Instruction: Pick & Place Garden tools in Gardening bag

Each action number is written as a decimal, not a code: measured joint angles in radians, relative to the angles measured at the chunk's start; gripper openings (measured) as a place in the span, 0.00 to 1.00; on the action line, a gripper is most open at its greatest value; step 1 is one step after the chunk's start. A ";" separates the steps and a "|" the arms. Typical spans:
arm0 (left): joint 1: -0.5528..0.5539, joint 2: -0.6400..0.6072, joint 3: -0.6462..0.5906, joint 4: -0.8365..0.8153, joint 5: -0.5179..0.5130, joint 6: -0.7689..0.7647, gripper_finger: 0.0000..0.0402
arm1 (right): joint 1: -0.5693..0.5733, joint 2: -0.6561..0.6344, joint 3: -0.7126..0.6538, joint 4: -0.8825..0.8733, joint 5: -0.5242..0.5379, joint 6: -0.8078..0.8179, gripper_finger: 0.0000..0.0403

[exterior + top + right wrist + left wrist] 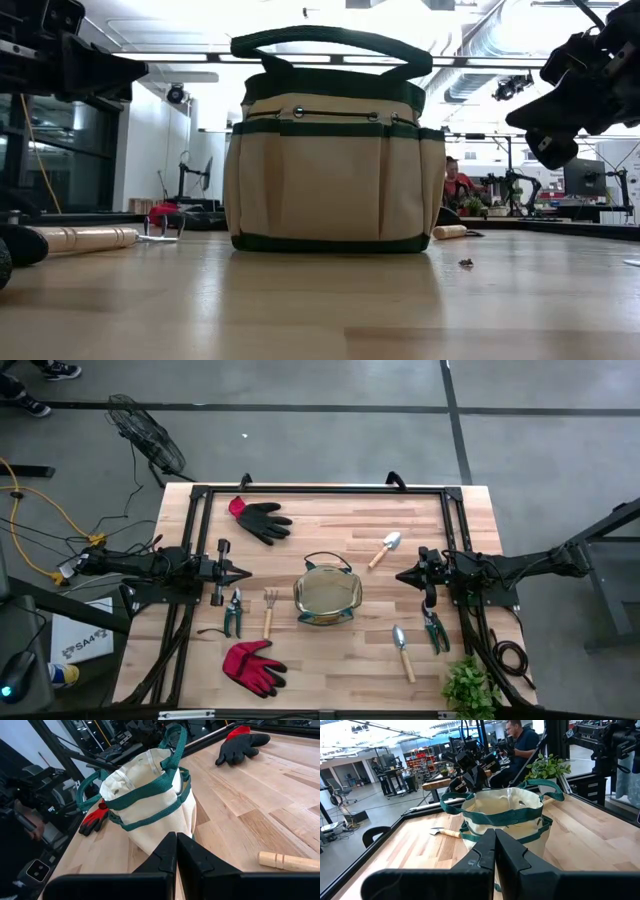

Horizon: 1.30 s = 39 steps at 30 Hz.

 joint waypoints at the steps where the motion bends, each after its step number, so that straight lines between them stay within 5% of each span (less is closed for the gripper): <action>1: 0.000 0.000 0.000 0.000 0.000 0.000 0.00 | 0.000 0.000 0.000 0.000 0.000 0.000 0.01; 39: 0.000 0.000 0.000 0.000 -0.003 0.000 0.00 | 0.000 0.000 0.000 0.001 -0.009 0.041 0.01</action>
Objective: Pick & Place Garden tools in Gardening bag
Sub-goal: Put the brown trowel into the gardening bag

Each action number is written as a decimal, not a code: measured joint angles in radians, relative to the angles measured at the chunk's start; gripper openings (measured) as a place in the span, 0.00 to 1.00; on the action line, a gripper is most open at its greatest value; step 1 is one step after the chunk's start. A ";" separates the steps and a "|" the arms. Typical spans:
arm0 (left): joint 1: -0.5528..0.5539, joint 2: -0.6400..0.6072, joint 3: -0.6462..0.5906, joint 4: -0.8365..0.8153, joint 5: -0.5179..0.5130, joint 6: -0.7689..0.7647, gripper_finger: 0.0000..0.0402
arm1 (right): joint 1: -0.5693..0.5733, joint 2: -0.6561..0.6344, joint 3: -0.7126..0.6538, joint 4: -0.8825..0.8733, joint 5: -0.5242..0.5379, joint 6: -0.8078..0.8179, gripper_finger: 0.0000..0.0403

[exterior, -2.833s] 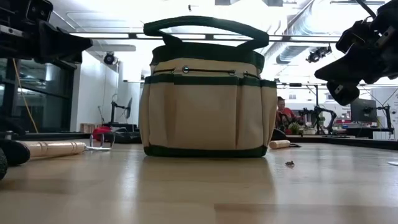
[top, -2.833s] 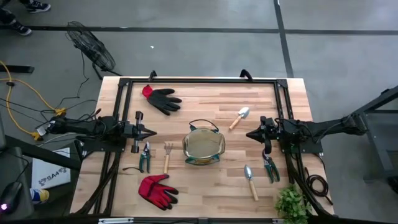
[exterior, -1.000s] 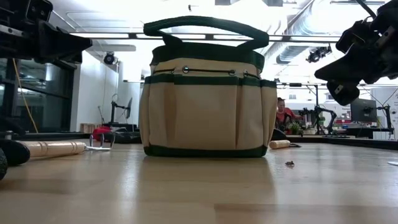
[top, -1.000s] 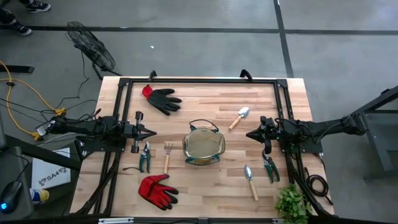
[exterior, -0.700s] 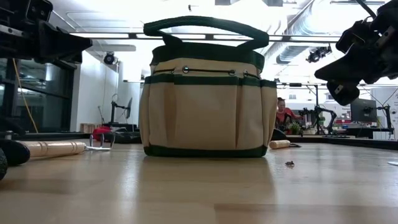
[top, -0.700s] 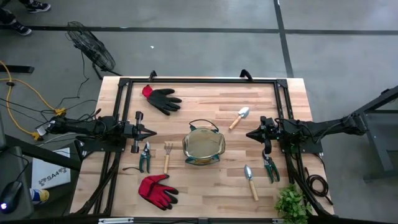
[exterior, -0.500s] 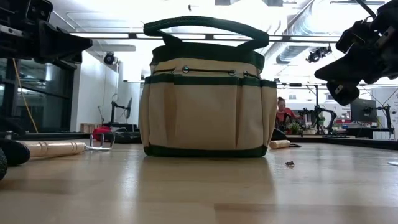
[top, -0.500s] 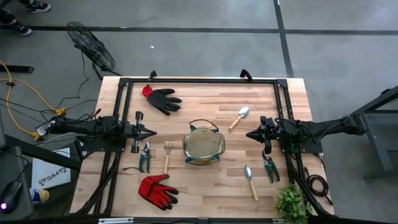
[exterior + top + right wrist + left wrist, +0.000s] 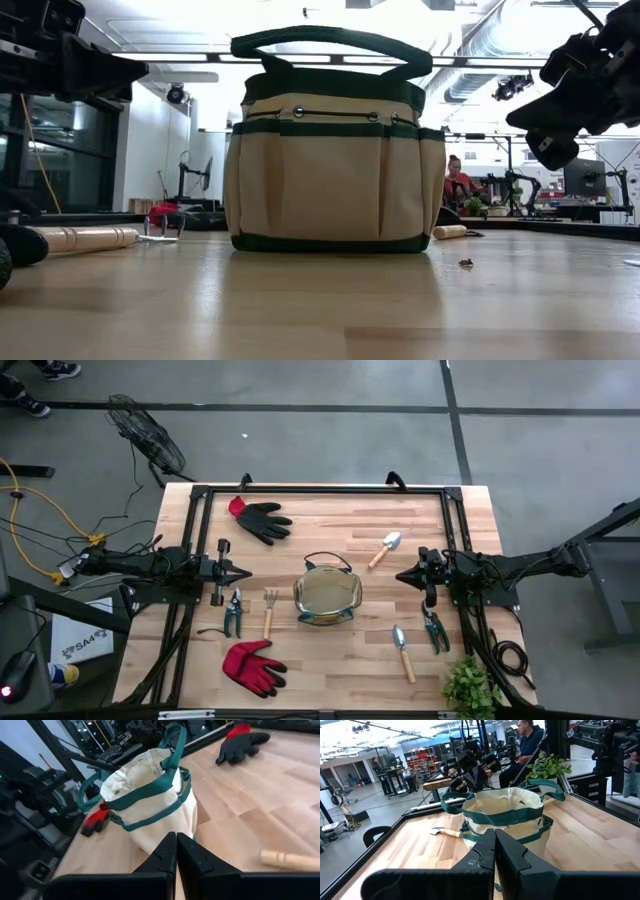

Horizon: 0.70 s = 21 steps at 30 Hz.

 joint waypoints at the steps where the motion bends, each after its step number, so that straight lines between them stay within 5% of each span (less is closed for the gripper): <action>1: 0.000 0.000 0.000 0.000 0.000 0.000 0.00 | 0.000 0.000 0.000 0.002 -0.015 0.034 0.01; 9: 0.000 0.000 0.000 0.000 0.000 0.000 0.00 | 0.000 0.000 0.000 0.010 -0.076 0.468 0.01; 21: 0.000 0.000 0.000 0.000 0.005 0.000 0.00 | 0.000 0.000 0.000 0.014 -0.198 0.537 0.01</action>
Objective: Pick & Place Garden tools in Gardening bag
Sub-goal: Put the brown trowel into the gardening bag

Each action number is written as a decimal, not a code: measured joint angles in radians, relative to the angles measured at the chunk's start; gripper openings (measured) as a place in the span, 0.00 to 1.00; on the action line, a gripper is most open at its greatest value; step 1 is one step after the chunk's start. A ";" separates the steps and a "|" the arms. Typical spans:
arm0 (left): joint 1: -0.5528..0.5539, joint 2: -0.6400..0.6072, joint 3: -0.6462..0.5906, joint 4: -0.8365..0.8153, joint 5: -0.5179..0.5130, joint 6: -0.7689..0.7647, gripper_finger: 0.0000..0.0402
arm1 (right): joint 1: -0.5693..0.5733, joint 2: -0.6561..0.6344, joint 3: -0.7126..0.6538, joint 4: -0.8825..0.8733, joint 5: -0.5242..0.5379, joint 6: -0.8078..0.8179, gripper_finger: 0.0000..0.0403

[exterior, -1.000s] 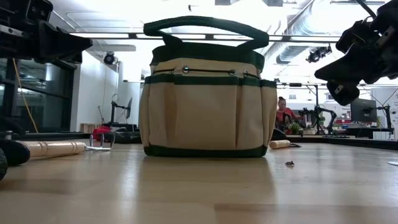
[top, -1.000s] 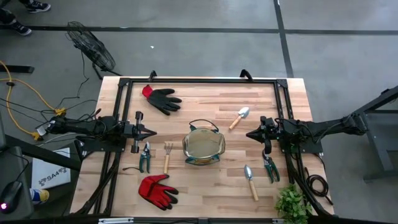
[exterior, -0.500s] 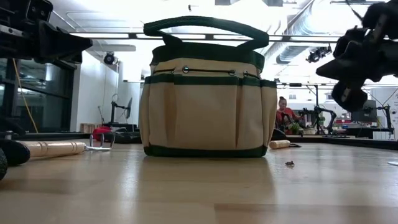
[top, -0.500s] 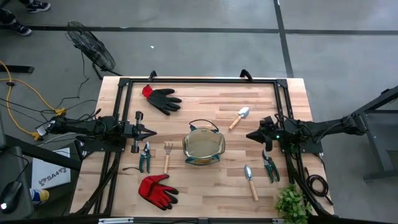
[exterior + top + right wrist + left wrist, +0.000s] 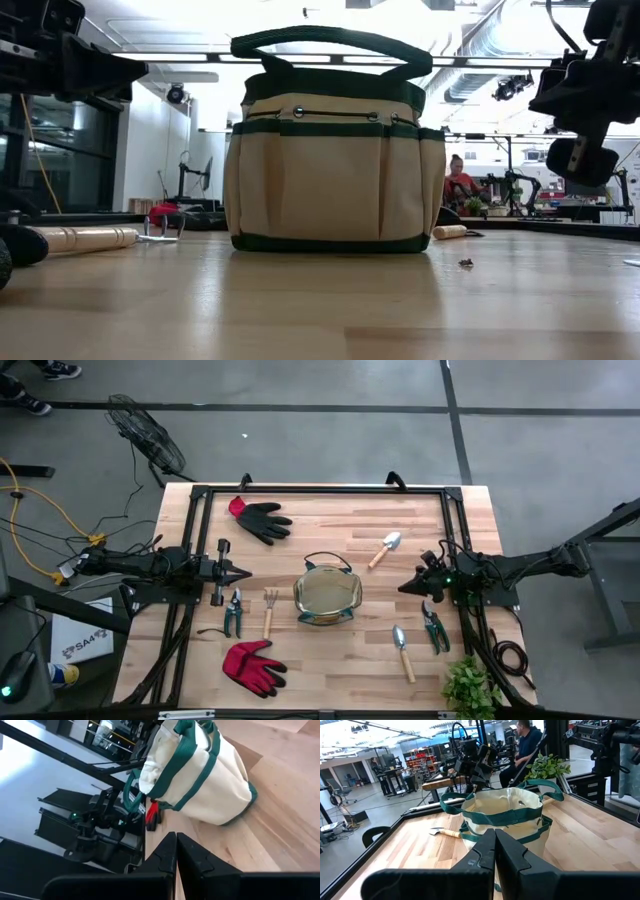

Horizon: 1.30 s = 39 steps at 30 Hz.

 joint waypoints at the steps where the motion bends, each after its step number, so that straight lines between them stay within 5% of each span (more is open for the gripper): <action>1: 0.000 0.000 0.000 0.000 0.000 0.000 0.00 | 0.000 0.000 0.000 0.000 -0.002 0.002 0.01; 13: 0.000 0.000 0.000 0.000 -0.001 0.000 0.00 | 0.000 0.000 0.001 0.001 -0.137 0.109 0.01; 20: 0.000 0.000 0.000 0.000 -0.001 0.000 0.00 | 0.043 0.029 0.111 -0.176 -0.079 0.139 0.01; 27: 0.000 0.000 0.000 0.000 -0.001 0.000 0.00 | 0.120 0.156 0.303 -0.487 0.055 0.243 0.01; 39: 0.000 0.000 0.000 0.000 -0.002 0.000 0.00 | 0.357 0.437 0.370 -0.504 0.041 0.644 0.01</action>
